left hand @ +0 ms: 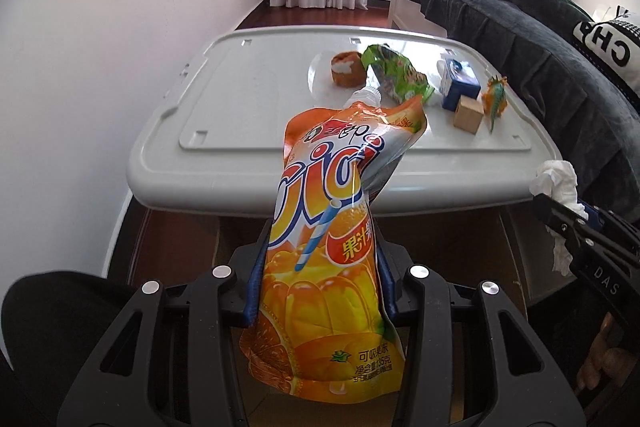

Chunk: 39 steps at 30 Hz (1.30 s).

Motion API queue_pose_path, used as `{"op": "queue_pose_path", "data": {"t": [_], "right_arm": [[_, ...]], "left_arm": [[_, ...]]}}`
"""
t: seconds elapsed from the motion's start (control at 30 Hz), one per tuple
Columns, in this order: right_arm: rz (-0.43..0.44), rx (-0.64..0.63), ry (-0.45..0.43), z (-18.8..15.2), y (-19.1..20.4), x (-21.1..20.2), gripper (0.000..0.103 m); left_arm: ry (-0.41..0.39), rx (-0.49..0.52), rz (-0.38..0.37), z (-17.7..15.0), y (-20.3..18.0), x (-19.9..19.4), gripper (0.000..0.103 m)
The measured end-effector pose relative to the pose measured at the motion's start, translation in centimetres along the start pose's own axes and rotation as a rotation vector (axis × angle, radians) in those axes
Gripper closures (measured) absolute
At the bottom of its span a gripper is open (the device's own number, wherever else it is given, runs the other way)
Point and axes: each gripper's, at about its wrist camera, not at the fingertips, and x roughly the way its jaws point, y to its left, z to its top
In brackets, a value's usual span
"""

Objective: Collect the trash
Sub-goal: 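Drop the juice pouch and tissue into the box with both grippers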

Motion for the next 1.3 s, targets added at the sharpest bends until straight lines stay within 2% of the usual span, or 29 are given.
{"op": "queue_pose_path", "data": {"t": [0.23, 0.5, 0.83, 1.3], "right_arm": [[-0.01, 0.011, 0.1, -3.6, 0.6, 2.0, 0.07], [-0.032, 0.001, 0.167, -4.4, 0.7, 4.0, 0.07], [-0.029, 0.0, 0.21, -5.2, 0.9, 5.2, 0.07], [-0.022, -0.001, 0.208, -5.2, 1.0, 5.1, 0.069]], "left_arm": [[0.116, 0.024, -0.028, -4.1, -0.1, 2.7, 0.06], [0.232, 0.001, -0.012, -5.2, 0.6, 6.1, 0.06], [0.28, 0.009, 0.001, -5.2, 0.5, 6.4, 0.06], [0.268, 0.016, 0.002, -5.3, 0.4, 6.3, 0.058]]}}
